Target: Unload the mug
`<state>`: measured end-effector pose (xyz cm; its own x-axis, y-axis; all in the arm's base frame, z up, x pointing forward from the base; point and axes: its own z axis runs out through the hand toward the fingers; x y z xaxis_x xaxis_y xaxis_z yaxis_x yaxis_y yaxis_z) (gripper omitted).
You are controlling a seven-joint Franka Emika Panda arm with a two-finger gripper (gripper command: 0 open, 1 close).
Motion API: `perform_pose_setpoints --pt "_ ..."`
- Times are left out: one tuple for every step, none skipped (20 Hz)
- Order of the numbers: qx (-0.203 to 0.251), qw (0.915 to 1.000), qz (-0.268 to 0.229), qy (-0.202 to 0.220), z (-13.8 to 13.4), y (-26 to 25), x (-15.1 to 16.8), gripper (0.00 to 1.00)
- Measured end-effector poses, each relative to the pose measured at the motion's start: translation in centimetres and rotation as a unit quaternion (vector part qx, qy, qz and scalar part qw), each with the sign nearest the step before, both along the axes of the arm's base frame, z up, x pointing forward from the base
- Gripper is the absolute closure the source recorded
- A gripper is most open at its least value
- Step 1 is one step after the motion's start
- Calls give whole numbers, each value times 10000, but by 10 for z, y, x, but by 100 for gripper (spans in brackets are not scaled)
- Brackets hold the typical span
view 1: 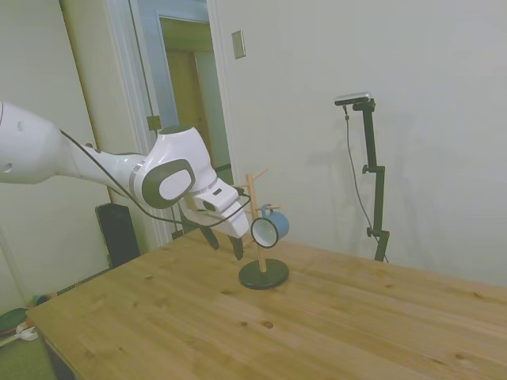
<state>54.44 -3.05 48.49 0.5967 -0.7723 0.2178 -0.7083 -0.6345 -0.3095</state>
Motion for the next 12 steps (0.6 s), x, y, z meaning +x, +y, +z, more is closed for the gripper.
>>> perform_pose_setpoints --pt "-85 9999 21 -145 -2 -1 0 0" --pt "-162 9995 37 -260 -5 -2 0 0" --pt "-228 9990 38 -371 -8 -5 -1 0" --pt "-281 9986 45 -443 -10 -7 -1 0" --pt "-345 9979 59 -538 -11 -9 -1 0" --pt "-418 9969 84 -658 -12 -12 -1 0" --pt "-501 9956 117 -782 -12 -15 -1 0" --pt "-577 9942 136 -902 -13 -18 -1 0" --pt "-629 9929 141 -1002 -14 -21 -2 0" --pt "-684 9915 150 -1099 -15 -23 -2 0" --pt "-724 9903 154 -1180 -15 -26 -2 0" --pt "-750 9893 154 -1242 -15 -27 -2 0"
